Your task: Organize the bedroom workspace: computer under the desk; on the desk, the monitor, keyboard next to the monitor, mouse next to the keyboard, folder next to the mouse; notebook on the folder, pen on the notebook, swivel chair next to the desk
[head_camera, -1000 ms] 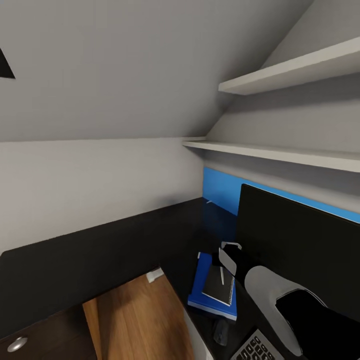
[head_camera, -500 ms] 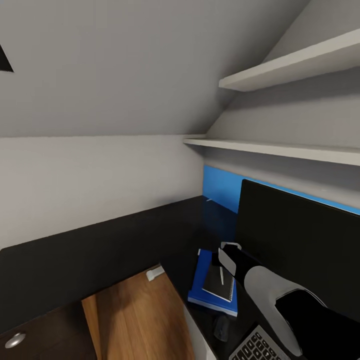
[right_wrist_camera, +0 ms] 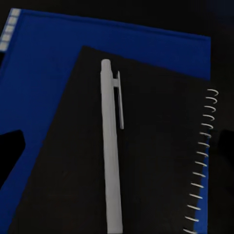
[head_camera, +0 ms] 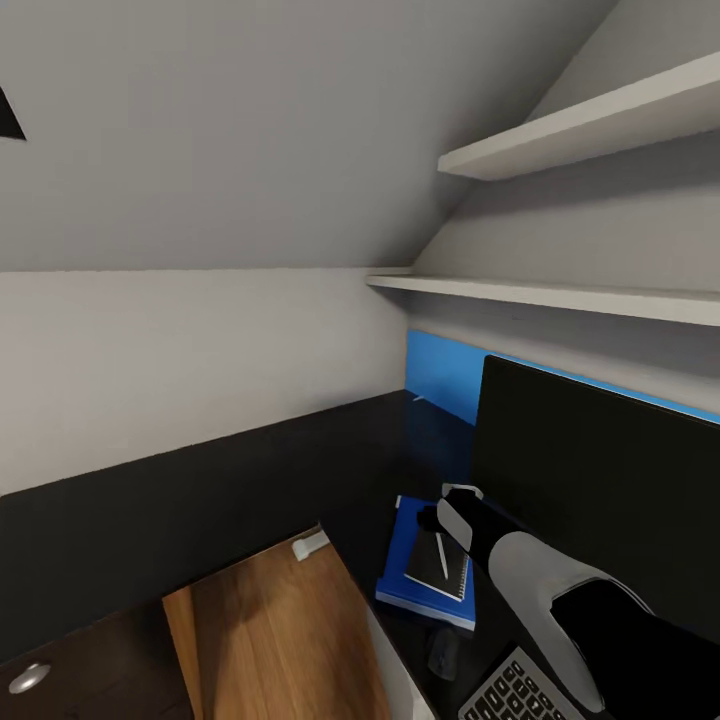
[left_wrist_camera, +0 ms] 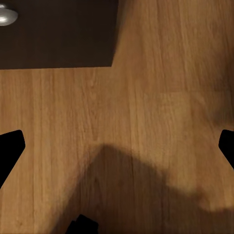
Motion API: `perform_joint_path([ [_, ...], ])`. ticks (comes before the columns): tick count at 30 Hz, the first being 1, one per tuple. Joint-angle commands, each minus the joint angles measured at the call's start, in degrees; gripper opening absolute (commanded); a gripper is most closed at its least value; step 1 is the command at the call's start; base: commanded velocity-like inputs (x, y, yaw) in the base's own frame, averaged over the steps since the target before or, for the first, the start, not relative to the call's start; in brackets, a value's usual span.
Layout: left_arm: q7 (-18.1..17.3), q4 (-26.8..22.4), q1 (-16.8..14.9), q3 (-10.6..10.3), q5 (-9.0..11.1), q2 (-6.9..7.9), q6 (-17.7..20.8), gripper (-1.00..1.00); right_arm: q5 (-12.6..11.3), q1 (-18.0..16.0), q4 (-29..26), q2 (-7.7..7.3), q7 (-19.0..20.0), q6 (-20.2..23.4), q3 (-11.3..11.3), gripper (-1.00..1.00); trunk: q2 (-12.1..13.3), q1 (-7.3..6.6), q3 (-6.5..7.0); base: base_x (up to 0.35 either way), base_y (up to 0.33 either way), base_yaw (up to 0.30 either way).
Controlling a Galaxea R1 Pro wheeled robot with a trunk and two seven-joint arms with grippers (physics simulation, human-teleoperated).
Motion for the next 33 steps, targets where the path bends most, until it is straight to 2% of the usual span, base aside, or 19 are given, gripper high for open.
perform_joint_path([
  [1, 0.5, -0.1, 0.0, -0.5, 0.4, 0.07, 0.1, 1.00, -0.6, 0.0, -0.1, -0.02, -0.4, 0.3, 0.5, 1.00, 0.0, 0.00, -0.07, 0.000, 0.000, 0.000],
  [9, 0.4, -0.1, 0.0, -0.6, 0.4, 0.04, 0.0, 1.00, -0.6, 0.0, -0.2, -0.01, -0.4, 0.3, 0.5, 1.00, 3.2, -1.76, 1.36, 0.000, 0.000, 0.000],
  [13, 0.4, -0.1, 0.0, -0.7, 0.3, -0.01, -1.1, 1.00, -0.6, 0.0, -0.5, 0.34, -0.4, 0.3, 1.2, 1.00, 4.8, -2.64, 2.08, 0.000, 0.000, 0.000],
  [16, 0.4, -0.1, 0.0, -0.7, 0.3, -0.01, -1.3, 1.00, -0.7, 0.0, -0.6, 0.97, -0.4, 0.3, 1.4, 1.00, 4.8, -2.64, 2.09, 0.000, 0.000, 0.000],
  [19, 0.5, -0.1, 0.0, -0.8, 0.2, -0.08, -1.4, 1.00, -0.6, 0.0, -0.6, 2.53, -0.4, 0.3, 1.7, 1.00, 4.8, -2.64, 2.16, 0.000, 0.000, 0.033],
  [22, 0.6, 1.1, 0.0, -0.9, 0.2, -0.03, -1.5, 1.00, 0.9, 0.5, -0.6, 4.12, -0.5, -0.6, 2.4, 1.00, 4.8, -2.64, 2.31, 0.000, 0.000, 0.161],
  [24, 0.7, 1.8, 0.0, -0.8, 0.1, -0.02, -1.6, 1.00, 2.3, 1.2, -0.6, 4.61, -0.5, -1.6, 2.6, 1.00, 4.8, -2.64, 2.41, 0.000, 0.000, 0.208],
  [28, 0.7, 2.3, 0.0, -0.9, 0.1, -0.01, -1.6, 1.00, 5.5, 2.1, -0.6, 4.61, -0.7, -3.0, 2.9, 1.00, 4.8, -2.64, 2.50, 0.000, 0.000, 0.248],
  [33, 0.7, 2.5, 0.0, -0.9, 0.1, -0.01, -1.6, 1.00, 6.6, 2.4, -0.6, 4.61, -0.6, -3.4, 3.3, 1.00, 4.8, -2.64, 2.49, 0.000, 0.000, 0.145],
])
